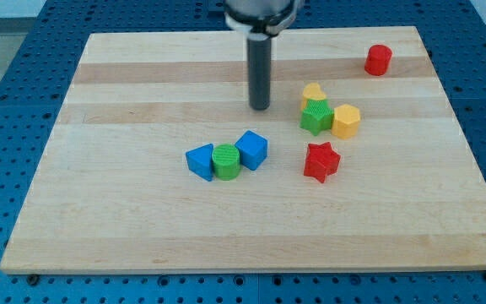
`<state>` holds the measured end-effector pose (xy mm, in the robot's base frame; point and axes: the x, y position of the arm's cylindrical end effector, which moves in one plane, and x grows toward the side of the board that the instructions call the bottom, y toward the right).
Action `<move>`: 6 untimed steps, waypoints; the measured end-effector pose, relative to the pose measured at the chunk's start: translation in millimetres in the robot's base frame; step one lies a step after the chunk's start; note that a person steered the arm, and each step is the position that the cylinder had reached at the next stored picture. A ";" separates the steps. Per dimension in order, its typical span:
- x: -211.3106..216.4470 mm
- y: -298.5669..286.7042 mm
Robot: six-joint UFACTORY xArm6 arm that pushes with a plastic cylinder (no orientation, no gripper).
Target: Push the green star in between red star and yellow hexagon
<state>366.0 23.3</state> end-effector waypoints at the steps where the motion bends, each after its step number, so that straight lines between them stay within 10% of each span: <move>1: 1.7 38.9; 6: 34.2 30.4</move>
